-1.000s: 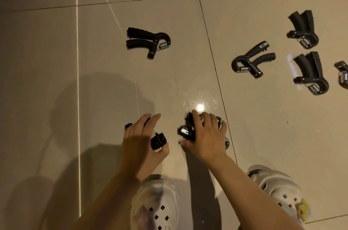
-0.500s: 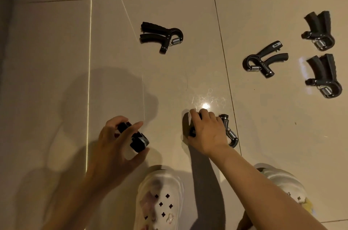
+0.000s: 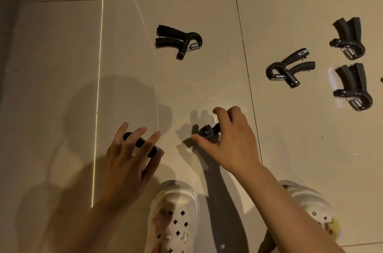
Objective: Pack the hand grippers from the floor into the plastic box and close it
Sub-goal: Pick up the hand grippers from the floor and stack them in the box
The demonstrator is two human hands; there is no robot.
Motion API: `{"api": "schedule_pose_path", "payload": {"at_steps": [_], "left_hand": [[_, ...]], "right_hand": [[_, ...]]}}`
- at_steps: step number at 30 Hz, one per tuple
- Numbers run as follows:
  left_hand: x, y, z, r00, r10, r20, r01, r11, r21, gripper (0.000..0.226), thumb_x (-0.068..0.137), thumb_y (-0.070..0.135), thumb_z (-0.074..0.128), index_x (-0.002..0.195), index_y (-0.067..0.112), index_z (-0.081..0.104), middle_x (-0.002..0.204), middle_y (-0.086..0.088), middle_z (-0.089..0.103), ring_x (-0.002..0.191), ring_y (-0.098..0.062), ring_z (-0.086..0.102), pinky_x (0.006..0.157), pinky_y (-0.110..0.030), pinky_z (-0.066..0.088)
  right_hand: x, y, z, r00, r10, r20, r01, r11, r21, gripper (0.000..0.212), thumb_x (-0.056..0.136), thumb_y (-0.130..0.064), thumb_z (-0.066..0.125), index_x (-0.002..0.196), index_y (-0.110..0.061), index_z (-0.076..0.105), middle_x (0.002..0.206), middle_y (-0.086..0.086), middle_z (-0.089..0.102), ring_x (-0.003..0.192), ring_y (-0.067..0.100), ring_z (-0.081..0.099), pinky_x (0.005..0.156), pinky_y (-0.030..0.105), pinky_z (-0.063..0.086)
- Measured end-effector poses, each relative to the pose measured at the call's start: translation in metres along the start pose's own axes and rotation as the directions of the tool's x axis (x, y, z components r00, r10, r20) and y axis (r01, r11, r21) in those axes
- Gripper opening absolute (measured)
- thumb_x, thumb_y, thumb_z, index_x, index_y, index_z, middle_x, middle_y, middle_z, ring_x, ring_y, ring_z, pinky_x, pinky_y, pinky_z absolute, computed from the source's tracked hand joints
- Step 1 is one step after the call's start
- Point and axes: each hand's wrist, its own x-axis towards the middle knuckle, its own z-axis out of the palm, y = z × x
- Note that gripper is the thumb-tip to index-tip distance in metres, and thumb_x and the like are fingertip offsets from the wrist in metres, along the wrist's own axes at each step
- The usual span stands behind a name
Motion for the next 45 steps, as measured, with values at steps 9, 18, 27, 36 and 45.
{"api": "schedule_pose_path", "payload": {"at_steps": [9, 18, 27, 36, 45], "left_hand": [[0.0, -0.003, 0.005, 1.0, 0.01, -0.023, -0.011, 1.0, -0.028, 0.04, 0.096, 0.038, 0.039, 0.132, 0.02, 0.043, 0.136, -0.011, 0.041, 0.133, -0.045, 0.029, 0.095, -0.052, 0.043], [0.008, 0.0, 0.021, 0.993, 0.056, -0.108, -0.067, 0.992, -0.103, 0.042, 0.093, 0.042, 0.049, 0.13, 0.023, 0.045, 0.139, -0.014, 0.042, 0.13, -0.052, 0.033, 0.117, -0.041, 0.013], [0.018, 0.01, 0.012, 0.978, 0.025, -0.205, -0.065, 0.98, -0.187, 0.039, 0.087, 0.023, 0.065, 0.122, 0.008, 0.061, 0.129, -0.018, 0.051, 0.122, -0.031, 0.048, 0.098, -0.04, 0.045], [0.003, 0.083, -0.077, 0.991, 0.016, -0.135, -0.078, 0.881, -0.466, 0.031, 0.08, 0.021, 0.074, 0.11, 0.015, 0.069, 0.131, -0.004, 0.051, 0.124, -0.024, 0.046, 0.1, -0.046, 0.045], [-0.023, 0.167, -0.217, 0.897, 0.392, -0.206, -0.442, 0.808, -0.389, 0.042, 0.079, 0.03, 0.074, 0.119, 0.024, 0.064, 0.137, 0.003, 0.046, 0.121, -0.012, 0.043, 0.101, -0.033, 0.04]], "right_hand": [[-0.022, 0.013, 0.03, 0.954, -0.222, -0.201, 0.232, 0.972, 0.024, 0.031, 0.091, -0.02, 0.053, 0.12, -0.013, 0.062, 0.132, 0.017, 0.041, 0.131, 0.037, 0.032, 0.103, 0.055, 0.036], [-0.016, 0.011, 0.025, 0.956, -0.276, -0.102, 0.281, 0.959, 0.028, 0.035, 0.09, -0.04, 0.055, 0.107, -0.011, 0.066, 0.134, 0.02, 0.047, 0.128, 0.035, 0.037, 0.102, 0.036, 0.034], [-0.024, -0.001, 0.011, 0.984, -0.141, -0.113, 0.156, 0.978, 0.137, 0.045, 0.085, -0.042, 0.057, 0.125, -0.022, 0.051, 0.135, 0.015, 0.045, 0.112, 0.029, 0.05, 0.093, 0.04, 0.036], [-0.092, -0.033, -0.086, 0.982, -0.001, -0.19, 0.045, 0.973, 0.228, 0.07, 0.077, -0.035, 0.076, 0.138, -0.027, 0.041, 0.152, 0.003, 0.023, 0.124, 0.025, 0.043, 0.102, 0.038, 0.037], [-0.197, -0.069, -0.194, 0.958, -0.034, -0.284, 0.063, 0.994, 0.093, 0.068, 0.08, -0.036, 0.072, 0.138, -0.028, 0.039, 0.152, 0.001, 0.022, 0.128, 0.023, 0.043, 0.105, 0.05, 0.035]]}}
